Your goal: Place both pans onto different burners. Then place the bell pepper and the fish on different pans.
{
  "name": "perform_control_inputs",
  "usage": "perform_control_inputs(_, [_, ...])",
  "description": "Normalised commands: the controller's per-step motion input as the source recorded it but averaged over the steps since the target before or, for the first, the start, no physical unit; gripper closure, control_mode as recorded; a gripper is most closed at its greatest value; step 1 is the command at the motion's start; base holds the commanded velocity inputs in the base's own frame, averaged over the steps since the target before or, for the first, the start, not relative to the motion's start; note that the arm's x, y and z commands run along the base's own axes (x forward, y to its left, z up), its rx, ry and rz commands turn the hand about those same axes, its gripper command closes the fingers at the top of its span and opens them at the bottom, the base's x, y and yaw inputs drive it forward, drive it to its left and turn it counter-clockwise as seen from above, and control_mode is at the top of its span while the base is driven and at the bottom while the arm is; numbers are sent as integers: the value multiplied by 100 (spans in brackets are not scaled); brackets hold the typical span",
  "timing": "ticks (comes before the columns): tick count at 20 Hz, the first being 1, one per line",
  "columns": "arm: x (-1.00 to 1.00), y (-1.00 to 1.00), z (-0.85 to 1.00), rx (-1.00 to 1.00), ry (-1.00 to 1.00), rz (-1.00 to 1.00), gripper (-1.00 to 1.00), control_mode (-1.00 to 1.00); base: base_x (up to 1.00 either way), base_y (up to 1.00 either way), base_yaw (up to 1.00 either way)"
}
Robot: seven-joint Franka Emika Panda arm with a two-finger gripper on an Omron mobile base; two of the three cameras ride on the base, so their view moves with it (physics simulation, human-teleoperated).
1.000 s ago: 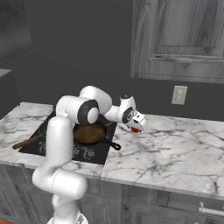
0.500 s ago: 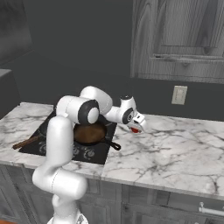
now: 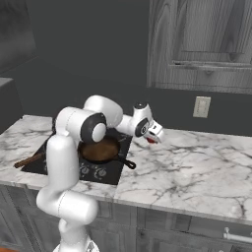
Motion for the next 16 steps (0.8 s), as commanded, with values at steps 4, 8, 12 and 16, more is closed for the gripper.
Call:
perform_control_inputs(4, [-51,38,27,0,-17,0,100,-100,0,0,0])
perform_control_inputs(8, [-76,56,1,-2,-15,0,100,-100,0,0,0])
perform_control_inputs(12, [-76,50,9,-2,-16,0,100,-100,0,0,0])
perform_control_inputs(16, [-52,27,57,-2,-17,-1,100,-100,0,0,0])
